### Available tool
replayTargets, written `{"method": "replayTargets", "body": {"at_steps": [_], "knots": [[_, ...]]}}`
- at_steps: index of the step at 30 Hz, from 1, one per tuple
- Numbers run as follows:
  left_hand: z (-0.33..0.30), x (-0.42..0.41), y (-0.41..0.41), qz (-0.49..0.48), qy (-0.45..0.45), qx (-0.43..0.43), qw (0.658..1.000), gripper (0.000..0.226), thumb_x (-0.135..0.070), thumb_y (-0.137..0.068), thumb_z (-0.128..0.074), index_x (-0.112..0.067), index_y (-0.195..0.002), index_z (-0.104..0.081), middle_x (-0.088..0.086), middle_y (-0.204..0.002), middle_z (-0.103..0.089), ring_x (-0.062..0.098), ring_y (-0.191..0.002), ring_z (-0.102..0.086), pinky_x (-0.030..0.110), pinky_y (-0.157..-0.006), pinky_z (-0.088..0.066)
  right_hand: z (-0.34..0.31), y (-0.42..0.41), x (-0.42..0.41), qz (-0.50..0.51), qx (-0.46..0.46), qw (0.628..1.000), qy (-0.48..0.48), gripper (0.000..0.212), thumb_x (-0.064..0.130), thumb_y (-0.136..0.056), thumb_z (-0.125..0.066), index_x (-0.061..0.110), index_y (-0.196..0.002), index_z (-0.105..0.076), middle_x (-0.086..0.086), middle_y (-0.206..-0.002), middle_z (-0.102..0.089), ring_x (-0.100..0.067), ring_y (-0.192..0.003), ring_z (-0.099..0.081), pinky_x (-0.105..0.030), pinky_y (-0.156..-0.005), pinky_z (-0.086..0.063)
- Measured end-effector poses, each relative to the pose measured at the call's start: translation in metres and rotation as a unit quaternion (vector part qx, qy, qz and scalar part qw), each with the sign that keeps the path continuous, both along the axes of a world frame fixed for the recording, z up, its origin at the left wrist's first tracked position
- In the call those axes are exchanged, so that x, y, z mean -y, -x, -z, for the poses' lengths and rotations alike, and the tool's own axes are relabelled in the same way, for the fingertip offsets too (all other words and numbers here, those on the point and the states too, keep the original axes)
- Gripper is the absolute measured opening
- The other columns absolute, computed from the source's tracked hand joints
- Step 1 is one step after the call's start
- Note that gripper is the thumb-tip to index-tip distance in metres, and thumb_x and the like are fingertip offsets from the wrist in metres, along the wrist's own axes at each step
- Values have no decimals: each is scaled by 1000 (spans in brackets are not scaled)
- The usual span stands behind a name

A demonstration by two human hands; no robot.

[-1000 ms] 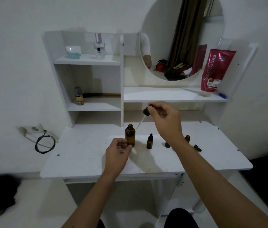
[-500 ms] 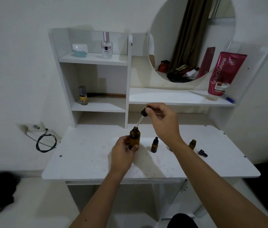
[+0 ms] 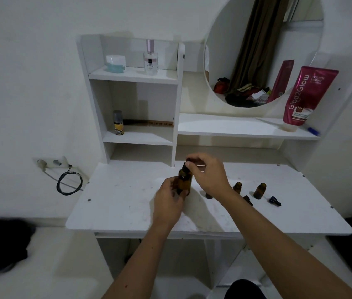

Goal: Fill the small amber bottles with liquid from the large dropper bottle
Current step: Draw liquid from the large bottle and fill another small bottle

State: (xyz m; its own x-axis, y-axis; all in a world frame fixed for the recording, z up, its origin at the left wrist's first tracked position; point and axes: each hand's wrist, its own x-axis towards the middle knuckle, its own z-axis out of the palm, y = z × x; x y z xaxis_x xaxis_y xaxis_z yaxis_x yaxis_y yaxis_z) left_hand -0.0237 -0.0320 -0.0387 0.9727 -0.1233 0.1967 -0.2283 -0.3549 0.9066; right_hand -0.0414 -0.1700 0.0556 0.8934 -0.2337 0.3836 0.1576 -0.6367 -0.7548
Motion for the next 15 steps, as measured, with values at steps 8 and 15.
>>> {"method": "replayTargets", "body": {"at_steps": [8,15], "knots": [[2,-1,1,-4,-6,-4,1000,47,-26,-92,-74,-23,-134,-55,-6,-130,-64,15,-115,-63,34,-101,-54,-1,7,3,1,26,1000,-4,23,17,-97,-73,15,-120,-73,8,-103,-74,4,-94,-68,-4,-82,-51],[-3,1,16,-33,-13,2,999,52,-28,-93,-73,-23,-138,-48,-8,-135,-56,10,-113,-58,24,-96,-50,-3,33,13,27,69,997,-21,25,21,-97,-74,14,-121,-74,7,-109,-76,7,-95,-68,-3,-83,-49]]}}
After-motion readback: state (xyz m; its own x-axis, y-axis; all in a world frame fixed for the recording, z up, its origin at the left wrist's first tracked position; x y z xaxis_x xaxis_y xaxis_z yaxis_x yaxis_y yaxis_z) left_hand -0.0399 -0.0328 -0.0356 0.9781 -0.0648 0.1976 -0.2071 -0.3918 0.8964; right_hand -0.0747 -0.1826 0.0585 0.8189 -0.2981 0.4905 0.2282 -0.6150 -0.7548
